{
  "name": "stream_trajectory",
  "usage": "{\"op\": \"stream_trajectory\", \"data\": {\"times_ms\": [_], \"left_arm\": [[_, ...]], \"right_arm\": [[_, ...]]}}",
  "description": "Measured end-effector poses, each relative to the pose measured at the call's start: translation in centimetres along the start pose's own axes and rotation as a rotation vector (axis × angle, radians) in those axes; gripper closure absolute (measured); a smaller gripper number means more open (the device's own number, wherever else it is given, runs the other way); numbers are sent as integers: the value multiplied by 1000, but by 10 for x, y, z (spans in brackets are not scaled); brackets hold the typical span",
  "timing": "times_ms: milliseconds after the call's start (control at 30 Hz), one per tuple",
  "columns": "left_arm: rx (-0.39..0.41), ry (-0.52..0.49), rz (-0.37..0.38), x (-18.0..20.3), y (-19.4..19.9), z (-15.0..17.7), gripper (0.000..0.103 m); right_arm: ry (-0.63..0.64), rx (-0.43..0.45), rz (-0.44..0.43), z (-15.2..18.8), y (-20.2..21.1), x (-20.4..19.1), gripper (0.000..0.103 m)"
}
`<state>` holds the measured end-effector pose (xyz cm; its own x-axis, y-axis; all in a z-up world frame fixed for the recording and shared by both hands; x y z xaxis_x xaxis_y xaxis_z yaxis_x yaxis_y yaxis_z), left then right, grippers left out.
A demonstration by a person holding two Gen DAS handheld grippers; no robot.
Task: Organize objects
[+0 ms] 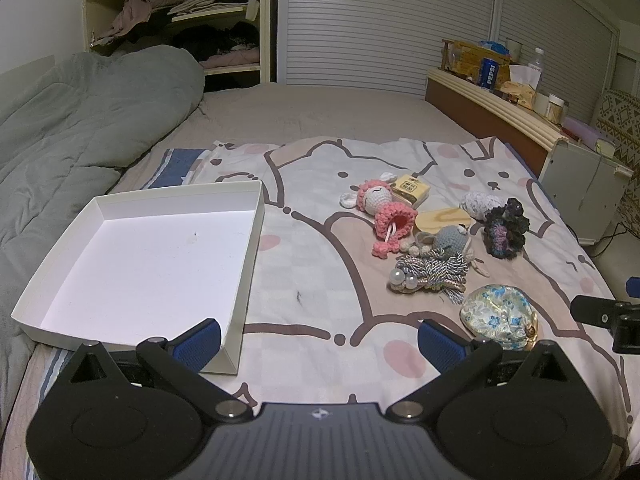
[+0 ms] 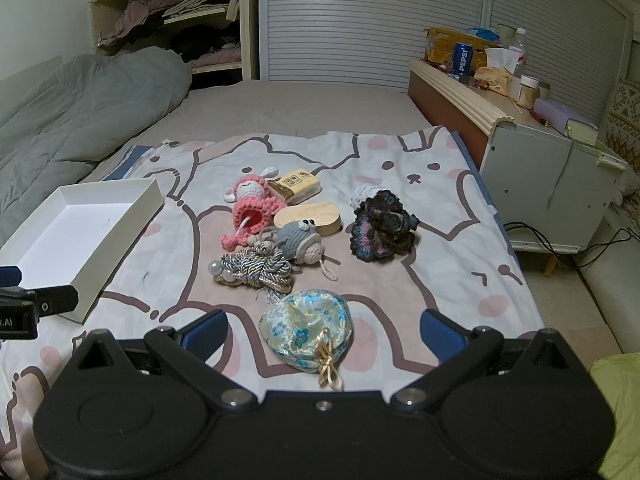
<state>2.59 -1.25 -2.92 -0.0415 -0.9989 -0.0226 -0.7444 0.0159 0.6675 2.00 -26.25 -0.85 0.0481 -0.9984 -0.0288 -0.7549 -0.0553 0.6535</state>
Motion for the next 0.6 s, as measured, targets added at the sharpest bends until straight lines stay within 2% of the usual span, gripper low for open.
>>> {"op": "stream_trajectory", "data": {"times_ms": [600], "left_arm": [[3, 1, 5, 7, 1, 5, 0]], "right_arm": [[1, -1, 1, 0, 0, 0, 0]]}}
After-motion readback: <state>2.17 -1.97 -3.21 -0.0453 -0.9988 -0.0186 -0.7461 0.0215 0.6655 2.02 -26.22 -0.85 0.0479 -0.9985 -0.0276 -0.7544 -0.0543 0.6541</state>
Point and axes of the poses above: each gripper's, at about its wrist camera, not at the fingertips, and y roughly against the way its jaws point, x to its right, z to its underside, the point moved 4 cm from there along -y, roughly the way its jaws point, and after that the axes turned 3 degrees about -y, right-handed, at the moved point
